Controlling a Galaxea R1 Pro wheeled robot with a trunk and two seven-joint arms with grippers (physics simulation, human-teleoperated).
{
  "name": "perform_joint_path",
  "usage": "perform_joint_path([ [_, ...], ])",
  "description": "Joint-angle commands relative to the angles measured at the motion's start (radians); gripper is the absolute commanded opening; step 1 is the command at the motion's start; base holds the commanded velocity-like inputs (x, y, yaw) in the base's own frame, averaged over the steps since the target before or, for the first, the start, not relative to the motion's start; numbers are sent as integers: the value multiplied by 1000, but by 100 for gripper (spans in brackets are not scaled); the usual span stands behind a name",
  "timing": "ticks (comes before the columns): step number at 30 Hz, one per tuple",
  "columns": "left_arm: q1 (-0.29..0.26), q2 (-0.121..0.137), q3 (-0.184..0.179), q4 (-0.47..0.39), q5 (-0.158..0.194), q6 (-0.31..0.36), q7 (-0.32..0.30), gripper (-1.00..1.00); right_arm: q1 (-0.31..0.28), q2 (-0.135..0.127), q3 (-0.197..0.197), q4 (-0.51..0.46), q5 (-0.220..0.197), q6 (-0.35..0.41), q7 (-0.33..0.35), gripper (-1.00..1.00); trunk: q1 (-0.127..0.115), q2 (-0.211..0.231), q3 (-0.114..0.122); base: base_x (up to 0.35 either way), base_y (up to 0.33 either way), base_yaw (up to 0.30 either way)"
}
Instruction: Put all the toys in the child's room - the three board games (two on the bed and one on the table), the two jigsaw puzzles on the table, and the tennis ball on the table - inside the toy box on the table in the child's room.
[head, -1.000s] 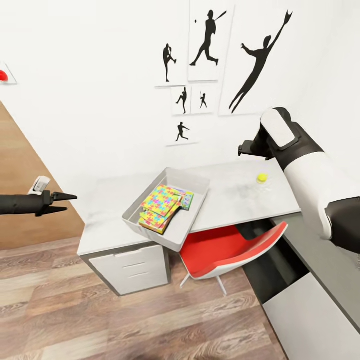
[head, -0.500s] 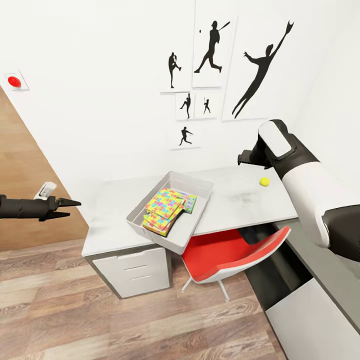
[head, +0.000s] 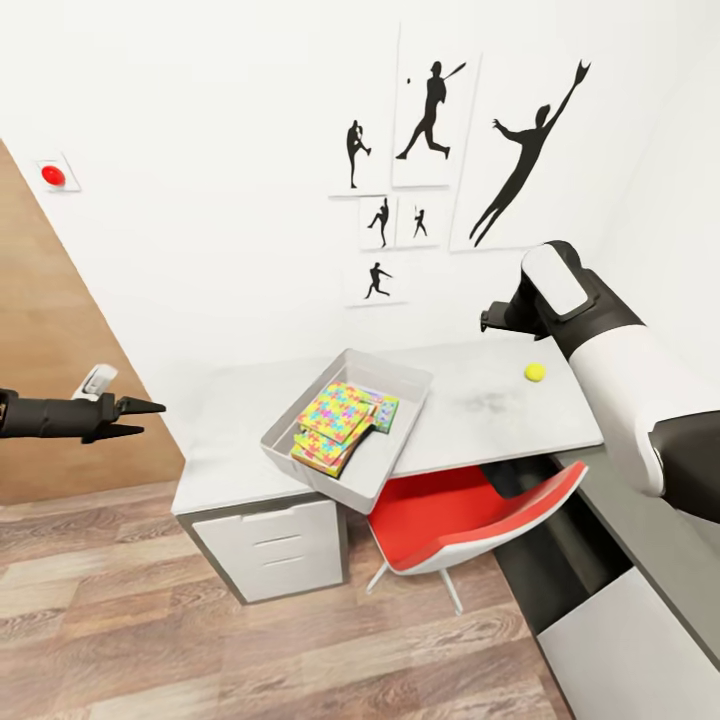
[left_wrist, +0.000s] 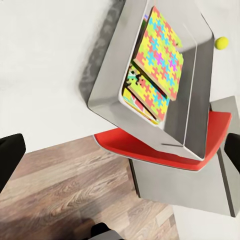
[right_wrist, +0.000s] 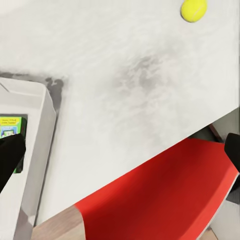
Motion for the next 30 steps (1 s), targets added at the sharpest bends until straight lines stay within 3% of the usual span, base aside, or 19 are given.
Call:
perform_joint_path([
  [1,-2,1,-5,1,-3,0,-8,100,-1,-3,8,-1,-11,3,-8,100,1,-2,0,0,0,64],
  [30,-2,-12,-6,1,-3,0,-8,100,-1,-21,9,-2,-10,5,-4,100,1,-2,41,0,-121,55],
])
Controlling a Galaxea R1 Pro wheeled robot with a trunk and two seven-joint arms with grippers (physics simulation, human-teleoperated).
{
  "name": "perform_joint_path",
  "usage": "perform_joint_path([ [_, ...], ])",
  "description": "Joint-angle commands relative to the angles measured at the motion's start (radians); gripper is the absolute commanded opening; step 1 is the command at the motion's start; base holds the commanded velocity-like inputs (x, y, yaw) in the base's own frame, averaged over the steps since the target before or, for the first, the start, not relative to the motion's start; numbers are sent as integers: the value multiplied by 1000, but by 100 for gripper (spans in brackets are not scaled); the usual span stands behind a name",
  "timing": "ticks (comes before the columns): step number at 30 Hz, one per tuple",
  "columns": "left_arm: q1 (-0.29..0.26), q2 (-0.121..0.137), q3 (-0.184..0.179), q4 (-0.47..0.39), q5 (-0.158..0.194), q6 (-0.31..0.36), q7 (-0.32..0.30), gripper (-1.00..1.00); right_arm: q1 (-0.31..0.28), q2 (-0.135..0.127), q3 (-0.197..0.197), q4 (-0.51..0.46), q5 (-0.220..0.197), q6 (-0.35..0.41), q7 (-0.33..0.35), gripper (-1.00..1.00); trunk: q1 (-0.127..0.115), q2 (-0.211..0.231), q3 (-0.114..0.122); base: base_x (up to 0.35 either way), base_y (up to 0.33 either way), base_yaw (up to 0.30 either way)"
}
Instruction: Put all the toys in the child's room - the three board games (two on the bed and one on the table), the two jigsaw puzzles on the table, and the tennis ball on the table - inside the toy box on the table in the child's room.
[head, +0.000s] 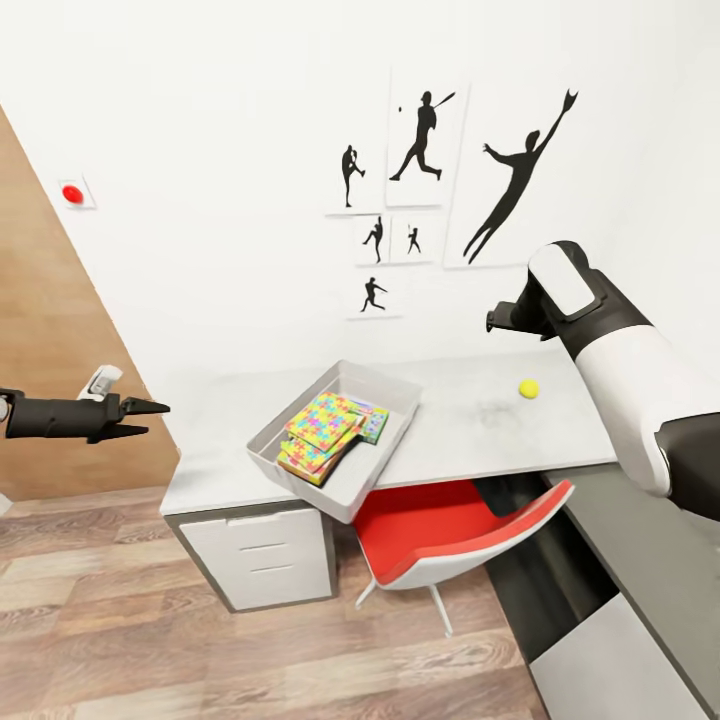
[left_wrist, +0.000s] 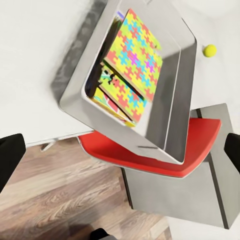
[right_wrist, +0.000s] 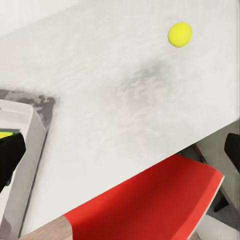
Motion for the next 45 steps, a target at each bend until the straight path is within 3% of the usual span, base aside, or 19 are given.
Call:
perform_joint_path([
  [1,-3,0,-5,1,-2,0,-7,100,-1,-1,8,-1,-10,3,-8,100,1,-2,-2,0,-263,7],
  [11,-3,-19,-5,1,-3,-1,-5,100,1,-3,7,0,-10,3,-7,100,1,-2,-2,0,-188,2],
  [45,-3,-19,-4,1,-4,-1,-7,100,20,-16,7,0,-11,4,-7,100,1,-2,-7,36,-50,-55],
])
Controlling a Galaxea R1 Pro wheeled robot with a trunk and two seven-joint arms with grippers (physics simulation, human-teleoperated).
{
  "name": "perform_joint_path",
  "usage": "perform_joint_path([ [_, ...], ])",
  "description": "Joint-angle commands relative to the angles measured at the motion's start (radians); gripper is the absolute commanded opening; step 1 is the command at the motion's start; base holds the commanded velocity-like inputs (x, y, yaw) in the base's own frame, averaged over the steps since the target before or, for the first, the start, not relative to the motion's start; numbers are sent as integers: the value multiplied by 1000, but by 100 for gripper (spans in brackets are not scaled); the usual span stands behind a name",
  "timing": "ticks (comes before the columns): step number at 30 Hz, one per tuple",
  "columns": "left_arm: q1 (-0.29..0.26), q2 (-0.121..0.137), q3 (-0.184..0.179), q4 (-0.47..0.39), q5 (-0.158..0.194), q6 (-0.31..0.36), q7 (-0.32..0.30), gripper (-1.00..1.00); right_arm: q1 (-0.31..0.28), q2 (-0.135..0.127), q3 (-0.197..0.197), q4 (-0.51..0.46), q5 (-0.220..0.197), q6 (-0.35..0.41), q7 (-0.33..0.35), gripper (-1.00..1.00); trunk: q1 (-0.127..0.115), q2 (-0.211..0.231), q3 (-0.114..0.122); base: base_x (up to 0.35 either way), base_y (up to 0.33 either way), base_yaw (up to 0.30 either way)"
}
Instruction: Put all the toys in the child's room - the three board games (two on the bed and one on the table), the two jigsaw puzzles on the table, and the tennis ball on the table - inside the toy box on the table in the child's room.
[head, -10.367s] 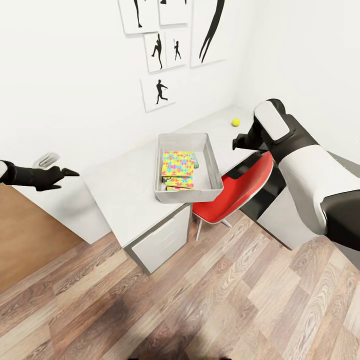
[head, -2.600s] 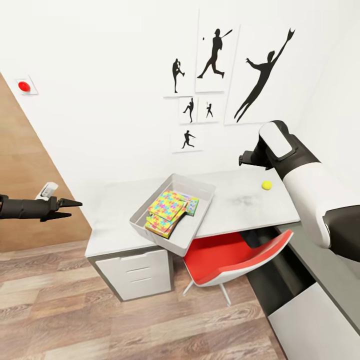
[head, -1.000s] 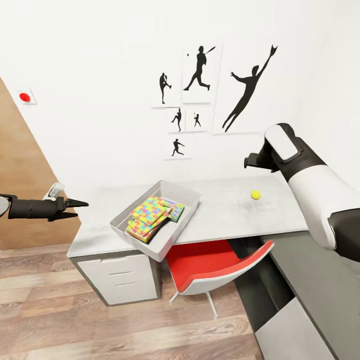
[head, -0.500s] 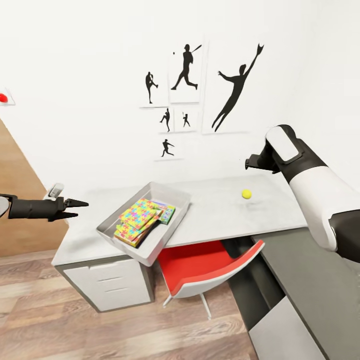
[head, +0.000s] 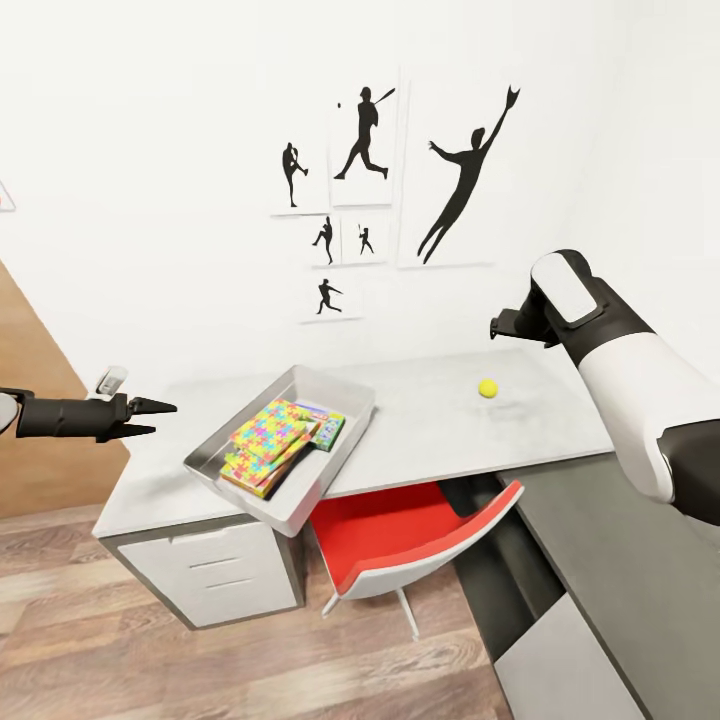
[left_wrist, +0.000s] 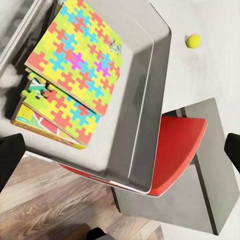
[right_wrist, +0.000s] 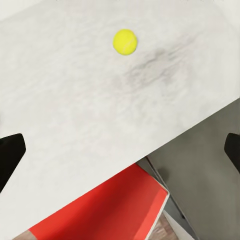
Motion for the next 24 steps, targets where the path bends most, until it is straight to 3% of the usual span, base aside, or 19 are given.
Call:
perform_joint_path([
  [1,-2,1,-5,1,-2,0,-7,100,-1,-1,8,-1,-11,3,-8,100,1,-2,-2,35,0,-1],
  [16,-2,1,-4,1,0,1,-8,100,0,-2,9,-1,-10,4,-8,100,1,-2,-2,131,-54,0],
  [24,-2,1,-3,1,2,1,-9,100,0,-2,9,-1,-10,4,-8,100,1,-2,-2,206,-147,0],
])
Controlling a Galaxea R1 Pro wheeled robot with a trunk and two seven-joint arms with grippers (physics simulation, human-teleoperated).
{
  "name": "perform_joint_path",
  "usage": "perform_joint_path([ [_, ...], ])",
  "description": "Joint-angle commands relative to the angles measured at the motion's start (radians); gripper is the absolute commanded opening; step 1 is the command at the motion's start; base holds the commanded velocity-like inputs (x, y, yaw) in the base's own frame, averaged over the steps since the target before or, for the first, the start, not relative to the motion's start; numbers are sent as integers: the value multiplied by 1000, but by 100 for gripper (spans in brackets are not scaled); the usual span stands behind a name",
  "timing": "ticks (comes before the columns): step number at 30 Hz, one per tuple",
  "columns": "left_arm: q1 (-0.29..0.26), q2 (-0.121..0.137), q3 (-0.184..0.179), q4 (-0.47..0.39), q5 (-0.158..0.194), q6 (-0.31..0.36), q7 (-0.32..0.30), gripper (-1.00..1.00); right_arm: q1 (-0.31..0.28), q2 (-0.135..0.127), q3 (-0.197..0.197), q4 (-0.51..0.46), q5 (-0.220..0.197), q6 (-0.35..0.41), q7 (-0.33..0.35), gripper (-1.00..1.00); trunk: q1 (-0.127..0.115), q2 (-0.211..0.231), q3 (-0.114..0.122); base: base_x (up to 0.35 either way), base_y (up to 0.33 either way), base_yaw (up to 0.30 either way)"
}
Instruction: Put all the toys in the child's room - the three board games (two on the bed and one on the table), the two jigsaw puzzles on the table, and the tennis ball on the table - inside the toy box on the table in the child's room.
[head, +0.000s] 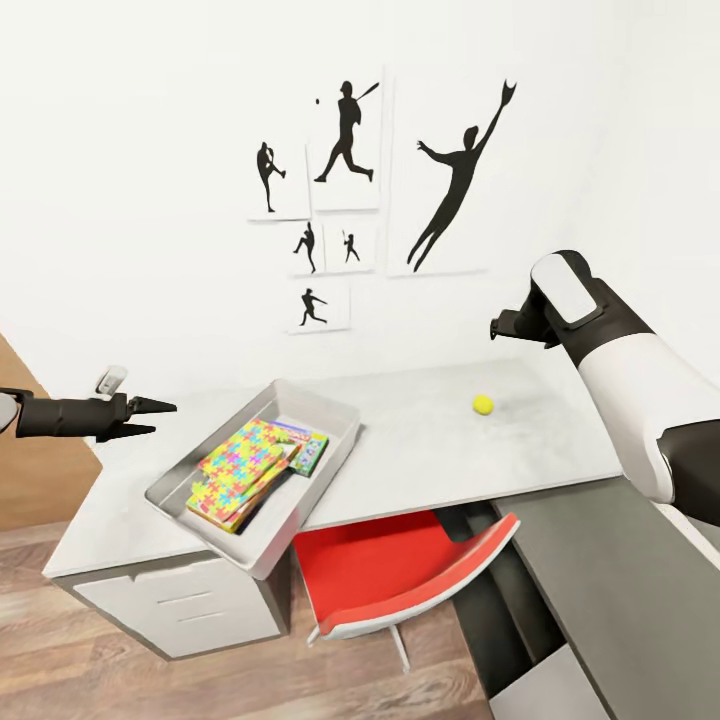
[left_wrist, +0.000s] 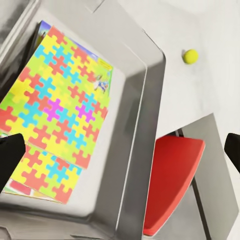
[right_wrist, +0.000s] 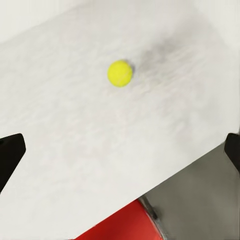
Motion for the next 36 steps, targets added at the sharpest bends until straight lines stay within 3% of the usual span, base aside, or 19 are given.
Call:
perform_joint_path([
  [1,-3,1,-5,1,-2,0,-7,100,-1,-2,8,-1,-10,3,-8,100,1,-2,-2,237,-161,0],
  [22,-3,6,-1,0,6,1,-9,100,20,1,9,0,-10,-3,-8,100,1,-2,-17,131,-22,0],
  [30,-3,9,1,-2,7,2,-13,100,26,7,12,36,-12,-107,-6,100,1,-2,-30,8,0,0],
  [36,-3,14,7,-6,8,2,-51,100,26,12,14,85,-11,-130,-5,100,1,-2,-40,1,0,0],
])
